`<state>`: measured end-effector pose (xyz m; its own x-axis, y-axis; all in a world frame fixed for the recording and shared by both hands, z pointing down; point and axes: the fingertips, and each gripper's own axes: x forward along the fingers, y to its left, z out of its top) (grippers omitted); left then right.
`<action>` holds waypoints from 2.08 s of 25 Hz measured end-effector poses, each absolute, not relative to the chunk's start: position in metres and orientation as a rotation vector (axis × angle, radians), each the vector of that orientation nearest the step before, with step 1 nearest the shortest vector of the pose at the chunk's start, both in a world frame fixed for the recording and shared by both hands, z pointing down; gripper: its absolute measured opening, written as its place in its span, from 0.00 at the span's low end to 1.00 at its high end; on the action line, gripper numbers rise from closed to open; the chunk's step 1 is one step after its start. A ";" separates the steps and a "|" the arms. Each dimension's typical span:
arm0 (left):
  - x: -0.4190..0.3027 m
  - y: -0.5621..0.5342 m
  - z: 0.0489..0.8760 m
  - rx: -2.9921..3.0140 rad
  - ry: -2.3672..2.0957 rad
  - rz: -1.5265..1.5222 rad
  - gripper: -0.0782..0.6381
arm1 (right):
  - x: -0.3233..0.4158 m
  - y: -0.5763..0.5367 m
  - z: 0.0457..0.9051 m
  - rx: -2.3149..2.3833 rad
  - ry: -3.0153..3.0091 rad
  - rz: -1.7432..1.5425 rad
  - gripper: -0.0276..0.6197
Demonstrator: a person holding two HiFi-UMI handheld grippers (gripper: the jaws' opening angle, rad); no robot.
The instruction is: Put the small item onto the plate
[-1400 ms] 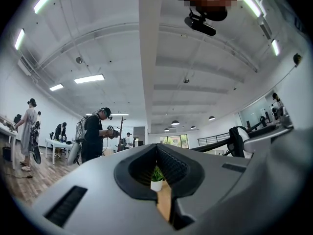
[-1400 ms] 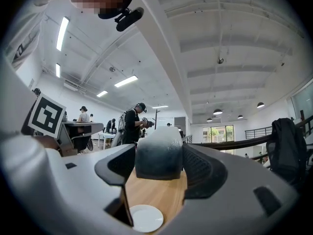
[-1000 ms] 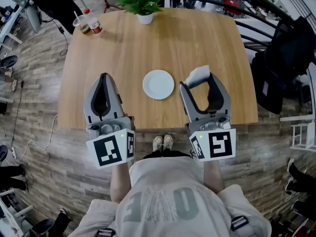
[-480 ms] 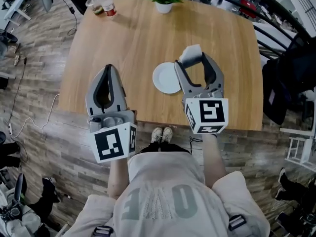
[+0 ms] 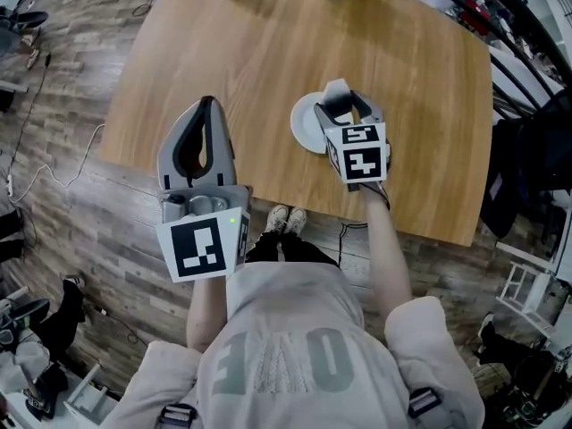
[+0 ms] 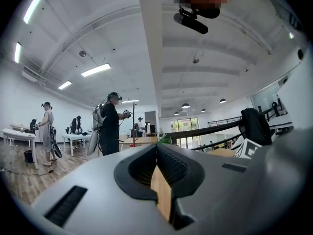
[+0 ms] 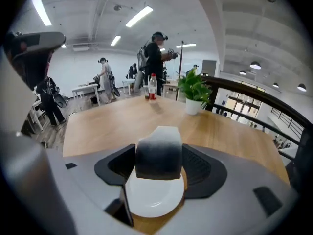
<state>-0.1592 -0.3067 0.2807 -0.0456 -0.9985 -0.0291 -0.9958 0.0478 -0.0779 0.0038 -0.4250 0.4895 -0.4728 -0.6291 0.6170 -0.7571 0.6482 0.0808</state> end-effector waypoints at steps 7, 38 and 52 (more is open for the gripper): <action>-0.164 -0.319 0.302 -2.157 2.257 -0.069 0.12 | -0.002 -0.426 0.557 0.929 -2.097 0.369 0.52; -0.171 -0.309 0.292 -2.131 2.248 -0.051 0.12 | -0.030 -0.427 0.549 0.948 -2.172 0.265 0.52; -0.149 -0.293 0.220 -2.087 2.024 0.098 0.12 | 0.034 -0.370 0.245 1.692 -2.807 0.131 0.09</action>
<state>-0.1490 -0.2930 0.2200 0.0425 -0.9772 -0.2083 -0.9927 -0.0178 -0.1191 0.0341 -0.3698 0.2450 -0.4607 -0.8842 -0.0770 -0.8732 0.4671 -0.1392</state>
